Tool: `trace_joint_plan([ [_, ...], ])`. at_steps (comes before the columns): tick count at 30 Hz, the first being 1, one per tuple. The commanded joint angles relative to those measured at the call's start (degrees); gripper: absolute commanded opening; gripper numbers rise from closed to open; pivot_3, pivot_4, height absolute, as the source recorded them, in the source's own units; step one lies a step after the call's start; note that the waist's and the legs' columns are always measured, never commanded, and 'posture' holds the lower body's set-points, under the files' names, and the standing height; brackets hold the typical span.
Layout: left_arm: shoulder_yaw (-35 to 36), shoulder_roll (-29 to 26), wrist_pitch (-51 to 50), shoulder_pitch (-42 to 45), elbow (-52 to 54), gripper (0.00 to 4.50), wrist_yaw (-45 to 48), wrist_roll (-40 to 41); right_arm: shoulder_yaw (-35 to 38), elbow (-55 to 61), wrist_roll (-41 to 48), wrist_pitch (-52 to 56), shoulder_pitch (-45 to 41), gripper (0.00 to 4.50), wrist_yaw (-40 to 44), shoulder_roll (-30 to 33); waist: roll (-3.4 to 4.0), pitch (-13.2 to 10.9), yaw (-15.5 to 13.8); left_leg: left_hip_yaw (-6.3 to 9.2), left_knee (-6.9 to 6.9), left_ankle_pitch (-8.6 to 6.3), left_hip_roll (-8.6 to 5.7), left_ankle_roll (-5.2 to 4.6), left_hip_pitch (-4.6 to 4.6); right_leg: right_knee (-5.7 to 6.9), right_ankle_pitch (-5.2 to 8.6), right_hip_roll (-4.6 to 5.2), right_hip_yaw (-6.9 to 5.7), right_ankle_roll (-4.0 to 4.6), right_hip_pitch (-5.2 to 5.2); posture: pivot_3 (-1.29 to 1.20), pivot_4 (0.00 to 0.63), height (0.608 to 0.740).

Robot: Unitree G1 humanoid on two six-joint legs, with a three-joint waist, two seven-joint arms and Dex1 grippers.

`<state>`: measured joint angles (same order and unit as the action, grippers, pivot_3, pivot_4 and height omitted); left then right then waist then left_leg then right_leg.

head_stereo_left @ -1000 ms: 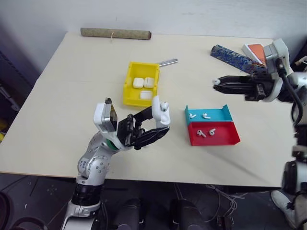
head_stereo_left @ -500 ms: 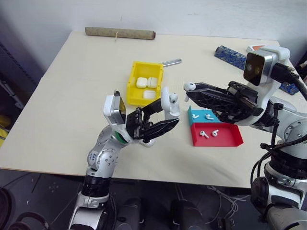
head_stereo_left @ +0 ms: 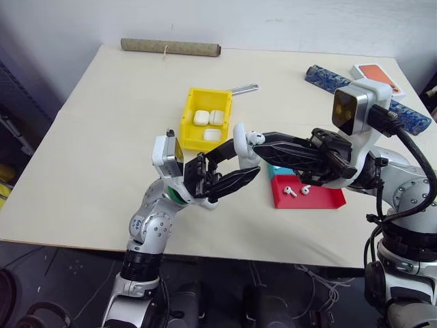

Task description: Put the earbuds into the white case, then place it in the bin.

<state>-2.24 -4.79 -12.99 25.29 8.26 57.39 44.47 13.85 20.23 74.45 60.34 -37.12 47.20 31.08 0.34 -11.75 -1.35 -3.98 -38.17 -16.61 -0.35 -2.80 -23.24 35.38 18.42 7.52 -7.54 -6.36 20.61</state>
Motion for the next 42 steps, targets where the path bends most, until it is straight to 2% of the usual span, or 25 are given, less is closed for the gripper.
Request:
trace_joint_plan([
  [1, -0.22, 0.91, 1.47, 0.67, 1.55, 2.77, -0.37, -0.44, -1.69, 2.47, -0.67, -1.75, 0.51, 0.5, 0.51, 0.62, 0.0, 0.0, -0.02, 0.0, 0.0, 0.0, 0.0, 0.0, 0.0, 0.0, 0.0, 0.0, 0.0, 0.0, 0.0, 0.0, 0.15, 0.74],
  [7, -0.16, 1.52, 2.45, 0.87, 1.26, 2.77, -1.02, -1.06, -4.51, 3.94, -3.49, -3.97, 2.34, 0.5, 2.22, 2.38, -0.01, 0.0, -0.09, 0.01, 0.01, 0.0, 0.0, 0.0, 0.0, -0.03, 0.0, 0.0, -0.01, 0.0, -0.01, 0.0, 0.15, 0.74],
  [11, -0.07, 2.03, 2.87, 1.03, 1.1, 2.77, -1.19, -1.53, -5.08, 4.47, -3.62, -5.23, 2.54, 0.5, 0.15, 1.76, 0.0, 0.0, -0.03, 0.0, 0.0, 0.0, 0.0, -0.01, -0.01, -0.06, 0.0, 0.01, -0.01, 0.0, -0.01, 0.0, 0.15, 0.74],
  [16, 0.08, 2.57, 3.09, 1.14, 1.03, 2.77, -1.25, -1.5, -5.42, 6.03, -5.27, -6.97, 3.37, 2.13, 0.82, 3.15, 0.0, 0.0, -0.03, 0.01, 0.01, 0.0, 0.02, 0.0, -0.01, -0.06, 0.0, 0.03, -0.01, 0.0, -0.01, 0.0, 0.15, 0.74],
  [23, 1.75, 0.66, 2.66, -0.07, 1.23, 2.77, -0.77, -1.23, 4.69, 2.49, 7.71, 0.91, 6.53, 4.41, 2.74, 17.42, -0.06, -0.03, -0.25, 0.09, 0.01, -0.06, 0.01, -0.11, -0.05, -0.34, -0.03, 0.1, -0.05, -0.05, -0.14, 0.0, 0.15, 0.74],
  [24, 2.04, -0.05, 2.47, -0.34, 1.25, 2.77, -0.39, -1.09, 6.35, 1.72, 8.57, 1.08, 7.74, 4.47, 2.4, 18.75, -0.07, -0.03, -0.2, 0.06, 0.02, -0.08, 0.01, -0.14, -0.06, -0.4, -0.04, 0.13, -0.04, -0.06, -0.14, 0.0, 0.15, 0.74],
  [27, 2.59, -1.68, 2.3, -0.68, 0.96, 2.77, 0.58, -0.99, 9.39, 0.41, 9.64, 1.05, 10.75, 4.47, 1.81, 20.94, -0.07, -0.03, -0.09, 0.06, 0.03, -0.08, 0.02, -0.14, -0.05, -0.4, -0.04, 0.11, -0.07, -0.07, -0.14, 0.0, 0.15, 0.74],
  [32, 2.64, -5.91, 2.5, 0.26, -1.33, 2.77, -0.21, -5.32, 9.98, 1.4, 2.75, -5.33, 11.62, 4.47, 0.23, 19.31, -0.06, -0.03, -0.08, 0.01, 0.02, -0.07, 0.04, -0.12, -0.03, -0.37, -0.05, 0.07, -0.04, -0.07, -0.13, 0.0, 0.15, 0.74],
  [35, -0.46, -11.49, 3.87, 0.69, -3.19, 2.77, 1.27, -12.8, 5.92, 4.98, -5.51, -9.71, 12.39, 3.92, 5.78, 21.51, -0.06, -0.02, -0.14, 0.0, 0.02, -0.06, 0.03, -0.11, -0.03, -0.36, -0.05, 0.04, -0.04, -0.07, -0.09, 0.0, 0.15, 0.74],
  [39, -5.69, -17.12, 8.21, 1.82, -4.61, 2.77, 2.49, -23.08, -0.48, 8.03, -10.65, -12.74, 8.94, 2.59, 6.18, 19.86, -0.06, -0.02, -0.14, -0.06, 0.11, -0.06, 0.01, -0.11, -0.05, -0.37, -0.05, -0.04, -0.03, -0.07, -0.02, 0.0, 0.15, 0.74],
  [42, -7.56, -17.78, 7.93, 2.39, -4.13, 2.77, 1.8, -25.41, -6.81, 9.35, -16.13, -14.77, 5.31, 1.68, 5.18, 17.44, -0.06, -0.02, -0.08, -0.06, 0.1, -0.07, 0.01, -0.11, -0.05, -0.38, -0.05, 0.05, 0.0, -0.07, -0.02, 0.0, 0.15, 0.74],
])
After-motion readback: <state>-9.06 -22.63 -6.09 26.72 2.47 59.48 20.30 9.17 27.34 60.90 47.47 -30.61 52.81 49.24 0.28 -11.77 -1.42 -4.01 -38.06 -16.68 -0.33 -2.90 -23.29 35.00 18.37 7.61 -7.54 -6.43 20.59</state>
